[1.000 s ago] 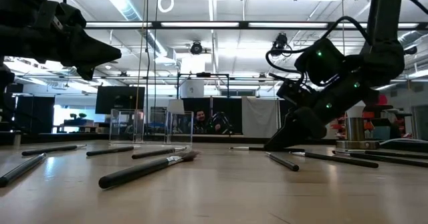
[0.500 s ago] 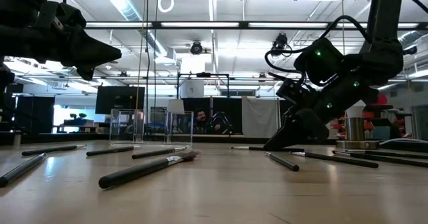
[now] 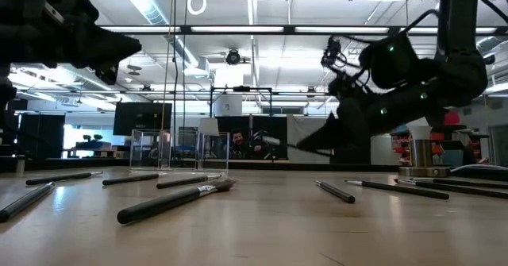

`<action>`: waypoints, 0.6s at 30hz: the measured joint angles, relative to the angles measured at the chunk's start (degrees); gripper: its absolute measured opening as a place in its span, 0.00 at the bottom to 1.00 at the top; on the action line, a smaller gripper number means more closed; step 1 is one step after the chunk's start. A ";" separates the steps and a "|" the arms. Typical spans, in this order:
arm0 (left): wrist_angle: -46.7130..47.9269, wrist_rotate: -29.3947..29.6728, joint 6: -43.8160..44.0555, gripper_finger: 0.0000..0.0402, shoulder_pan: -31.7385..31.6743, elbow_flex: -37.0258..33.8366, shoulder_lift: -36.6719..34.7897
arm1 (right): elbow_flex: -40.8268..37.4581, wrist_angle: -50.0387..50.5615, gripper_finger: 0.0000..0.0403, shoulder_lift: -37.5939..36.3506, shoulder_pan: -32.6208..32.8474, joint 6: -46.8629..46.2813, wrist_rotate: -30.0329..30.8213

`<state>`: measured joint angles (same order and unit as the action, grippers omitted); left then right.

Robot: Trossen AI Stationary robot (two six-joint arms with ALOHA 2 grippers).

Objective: Pick & Place Makeup Brushes
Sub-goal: Put the black eyeshadow brush into the transparent organizer

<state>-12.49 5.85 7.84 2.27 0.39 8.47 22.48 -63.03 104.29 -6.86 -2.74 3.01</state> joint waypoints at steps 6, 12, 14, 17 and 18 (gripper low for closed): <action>-11.97 1.80 -2.55 0.12 3.65 -0.01 11.96 | 2.03 -11.84 0.01 -0.08 5.71 -1.82 -0.52; -25.22 2.53 -3.71 0.12 4.50 -0.01 27.71 | 10.03 -10.64 0.01 -0.15 11.77 0.71 -0.62; -29.58 2.95 -3.81 0.13 4.50 -0.01 32.31 | 12.72 -9.48 0.01 -0.15 13.32 3.02 0.16; -35.94 3.12 -4.04 0.18 4.49 -0.01 38.56 | 15.83 -8.61 0.01 -0.17 14.44 5.16 1.02; -38.34 3.12 -4.05 0.21 4.49 -0.01 40.38 | 16.61 -8.31 0.01 -0.17 14.48 5.30 1.10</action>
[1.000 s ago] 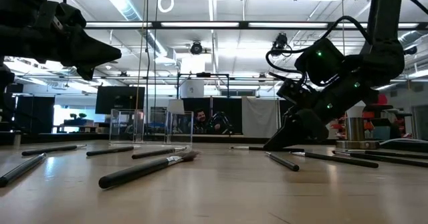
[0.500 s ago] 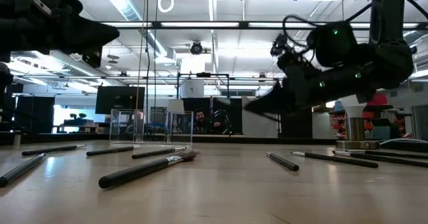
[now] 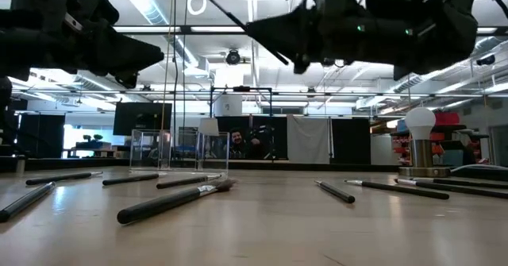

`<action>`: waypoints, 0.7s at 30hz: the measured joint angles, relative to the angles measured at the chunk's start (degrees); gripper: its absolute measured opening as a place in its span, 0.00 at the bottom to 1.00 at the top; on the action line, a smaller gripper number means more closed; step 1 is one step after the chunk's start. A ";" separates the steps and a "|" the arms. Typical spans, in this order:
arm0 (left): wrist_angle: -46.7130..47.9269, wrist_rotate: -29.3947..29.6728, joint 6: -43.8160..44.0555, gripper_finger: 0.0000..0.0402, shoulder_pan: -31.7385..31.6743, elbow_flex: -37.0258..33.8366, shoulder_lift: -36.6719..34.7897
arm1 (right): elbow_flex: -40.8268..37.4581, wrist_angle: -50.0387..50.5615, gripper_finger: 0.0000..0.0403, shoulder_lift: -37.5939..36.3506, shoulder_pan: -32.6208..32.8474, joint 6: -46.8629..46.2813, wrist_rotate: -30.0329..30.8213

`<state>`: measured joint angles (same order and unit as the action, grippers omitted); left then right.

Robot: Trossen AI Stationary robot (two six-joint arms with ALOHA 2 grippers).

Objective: Pick & Place Makeup Brushes
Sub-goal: Put the black eyeshadow brush into the transparent organizer

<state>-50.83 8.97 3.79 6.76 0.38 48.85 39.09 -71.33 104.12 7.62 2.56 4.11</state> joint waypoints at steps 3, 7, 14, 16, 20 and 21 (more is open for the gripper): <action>-7.12 0.00 -0.51 0.33 -0.01 0.00 4.53 | 1.90 0.09 0.01 -0.02 0.01 0.31 0.22; -12.20 -1.00 -1.38 0.49 -0.01 2.41 9.76 | 3.51 0.73 0.01 -0.04 0.06 1.69 0.12; -12.78 -3.39 -5.78 0.60 0.60 14.67 23.55 | 4.04 0.83 0.01 -0.08 0.06 2.90 0.08; -12.83 -2.77 -8.16 0.59 0.93 17.76 27.43 | 4.04 0.79 0.01 -0.09 0.08 2.90 0.06; -15.63 -3.74 -10.72 0.57 1.90 21.64 32.87 | 4.04 0.77 0.01 -0.09 0.08 2.85 -0.07; -16.67 -4.01 -11.10 0.56 2.20 22.12 33.78 | 4.04 0.79 0.01 -0.09 0.08 2.88 -0.07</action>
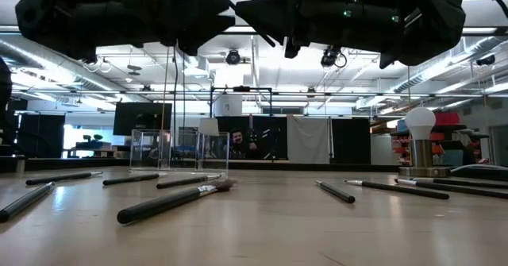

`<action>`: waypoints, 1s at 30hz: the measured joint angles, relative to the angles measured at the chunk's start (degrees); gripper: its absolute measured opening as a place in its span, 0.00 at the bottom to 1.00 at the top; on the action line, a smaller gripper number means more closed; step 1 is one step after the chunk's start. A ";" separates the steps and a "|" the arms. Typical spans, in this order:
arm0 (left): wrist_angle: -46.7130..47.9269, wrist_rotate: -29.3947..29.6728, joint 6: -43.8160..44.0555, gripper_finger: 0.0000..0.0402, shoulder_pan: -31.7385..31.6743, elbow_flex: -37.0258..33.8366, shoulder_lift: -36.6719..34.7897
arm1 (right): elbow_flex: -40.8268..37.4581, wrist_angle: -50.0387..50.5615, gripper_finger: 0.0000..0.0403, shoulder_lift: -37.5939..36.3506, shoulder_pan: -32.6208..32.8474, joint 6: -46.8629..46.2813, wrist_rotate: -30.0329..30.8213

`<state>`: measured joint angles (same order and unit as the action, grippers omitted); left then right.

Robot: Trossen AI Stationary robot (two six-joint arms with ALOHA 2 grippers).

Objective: Pick & Place Makeup Brushes
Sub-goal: Put the black eyeshadow brush into the transparent organizer

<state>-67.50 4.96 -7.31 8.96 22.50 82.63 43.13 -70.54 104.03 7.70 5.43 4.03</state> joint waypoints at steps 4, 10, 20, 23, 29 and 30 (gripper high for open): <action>-3.26 -0.08 -1.06 0.52 1.01 0.35 1.35 | -0.07 0.11 0.01 0.00 0.04 0.06 -0.04; -7.32 0.98 -3.26 0.43 2.55 0.37 1.30 | -0.11 0.28 0.01 -0.02 0.58 1.09 -0.02; -7.70 2.98 -3.84 0.17 2.92 0.37 1.24 | -0.13 0.43 0.01 -0.02 0.85 1.11 -0.04; -7.70 3.08 -3.84 0.07 2.90 0.37 1.24 | -0.13 0.60 0.01 -0.03 0.86 1.13 -0.14; -6.86 3.87 -3.53 0.05 2.92 0.33 1.24 | -0.15 3.00 0.05 -0.20 0.73 0.30 0.22; -6.37 4.48 -3.43 0.05 2.92 0.33 1.19 | -0.14 3.87 0.06 -0.21 0.68 -0.32 0.87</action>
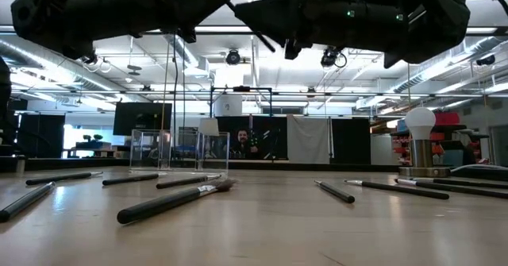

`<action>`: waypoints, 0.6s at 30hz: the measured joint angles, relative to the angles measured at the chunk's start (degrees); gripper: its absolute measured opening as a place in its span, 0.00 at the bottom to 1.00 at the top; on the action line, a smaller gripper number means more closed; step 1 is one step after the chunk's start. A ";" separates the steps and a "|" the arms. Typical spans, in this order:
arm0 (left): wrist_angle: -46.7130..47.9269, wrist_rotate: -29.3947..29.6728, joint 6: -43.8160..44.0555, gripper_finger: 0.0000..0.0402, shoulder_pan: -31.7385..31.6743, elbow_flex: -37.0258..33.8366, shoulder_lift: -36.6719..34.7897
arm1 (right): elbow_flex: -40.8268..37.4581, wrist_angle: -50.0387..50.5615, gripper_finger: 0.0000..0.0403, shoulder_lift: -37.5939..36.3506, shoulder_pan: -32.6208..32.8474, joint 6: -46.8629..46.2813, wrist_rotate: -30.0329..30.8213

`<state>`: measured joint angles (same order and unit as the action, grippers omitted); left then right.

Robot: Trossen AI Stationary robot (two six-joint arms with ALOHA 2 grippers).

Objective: Pick & Place Makeup Brushes
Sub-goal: Put the black eyeshadow brush into the transparent organizer

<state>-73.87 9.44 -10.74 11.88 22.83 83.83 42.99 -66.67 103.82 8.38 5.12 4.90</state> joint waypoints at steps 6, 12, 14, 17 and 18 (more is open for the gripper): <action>11.02 5.47 1.97 0.05 -0.02 0.09 -6.58 | -0.08 15.42 0.18 -4.37 -0.04 -0.10 9.48; 29.16 13.59 5.87 0.05 -0.70 0.09 -18.06 | -0.08 34.85 0.28 -12.39 -0.11 -2.96 18.92; 35.95 15.89 8.10 0.05 -2.03 0.09 -21.97 | -0.08 36.22 0.29 -13.04 -0.11 -4.10 19.58; 49.03 18.07 13.06 0.05 -4.32 1.30 -27.35 | -0.08 36.11 0.30 -12.82 -0.07 -4.77 19.32; 54.70 18.42 14.65 0.05 -5.08 2.31 -29.12 | -0.07 35.39 0.30 -12.38 -0.07 -4.75 19.27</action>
<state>-19.17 27.86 3.90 6.80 25.14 54.71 42.92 -31.28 91.43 8.32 0.37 24.17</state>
